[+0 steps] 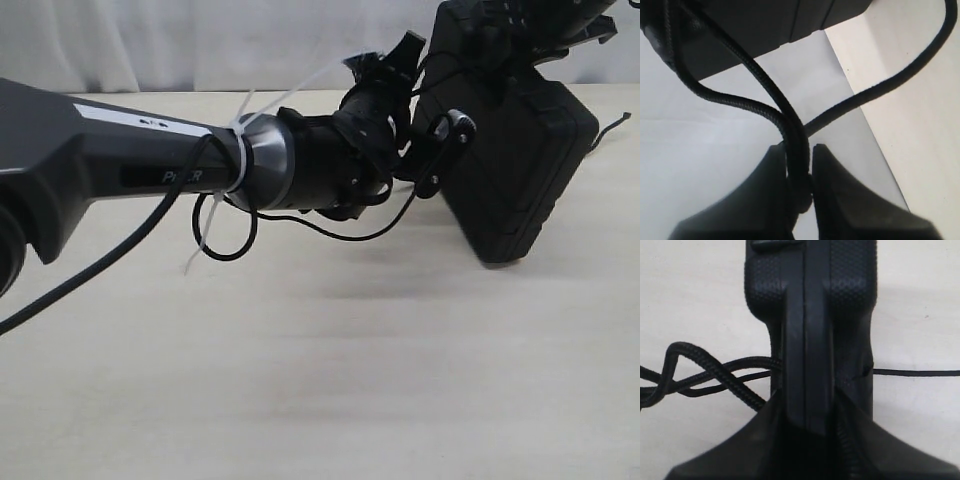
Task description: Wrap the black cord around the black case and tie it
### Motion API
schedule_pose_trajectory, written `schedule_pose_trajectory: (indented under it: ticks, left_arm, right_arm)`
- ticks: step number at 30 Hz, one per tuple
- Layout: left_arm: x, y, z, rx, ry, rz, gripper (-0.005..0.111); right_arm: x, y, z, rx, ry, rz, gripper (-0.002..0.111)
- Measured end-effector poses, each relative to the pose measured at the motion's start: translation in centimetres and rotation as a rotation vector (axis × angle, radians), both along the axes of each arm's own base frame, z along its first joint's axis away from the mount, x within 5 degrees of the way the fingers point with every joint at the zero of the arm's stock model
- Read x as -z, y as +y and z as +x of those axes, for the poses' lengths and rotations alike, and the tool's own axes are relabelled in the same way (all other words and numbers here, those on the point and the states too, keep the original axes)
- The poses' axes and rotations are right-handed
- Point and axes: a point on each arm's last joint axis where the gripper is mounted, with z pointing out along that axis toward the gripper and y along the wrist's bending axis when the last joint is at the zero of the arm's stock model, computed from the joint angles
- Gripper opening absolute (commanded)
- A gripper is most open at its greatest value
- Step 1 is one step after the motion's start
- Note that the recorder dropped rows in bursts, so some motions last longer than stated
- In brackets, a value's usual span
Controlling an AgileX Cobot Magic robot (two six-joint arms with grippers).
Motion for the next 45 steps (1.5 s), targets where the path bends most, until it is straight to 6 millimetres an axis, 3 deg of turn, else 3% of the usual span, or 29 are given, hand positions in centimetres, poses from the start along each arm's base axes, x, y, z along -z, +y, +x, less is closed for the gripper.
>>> schedule_pose_trajectory:
  ticks: [6, 21, 27, 45]
  left_arm:
    - [0.15, -0.31, -0.14, 0.034, 0.021, -0.008, 0.000]
    - [0.33, -0.45, -0.25, 0.045, 0.047, -0.025, 0.000]
    - [0.33, -0.46, -0.26, 0.046, 0.047, -0.025, 0.000]
    - [0.36, -0.47, -0.27, 0.046, 0.051, -0.028, 0.000]
  right_arm:
    - [0.01, -0.10, 0.04, 0.005, -0.003, -0.010, 0.025]
    - [-0.11, -0.23, 0.03, 0.007, -0.013, -0.026, 0.025]
    - [-0.09, -0.27, 0.04, 0.007, -0.015, -0.030, 0.037]
    - [-0.81, -0.32, -0.07, -0.002, -0.010, -0.040, 0.036]
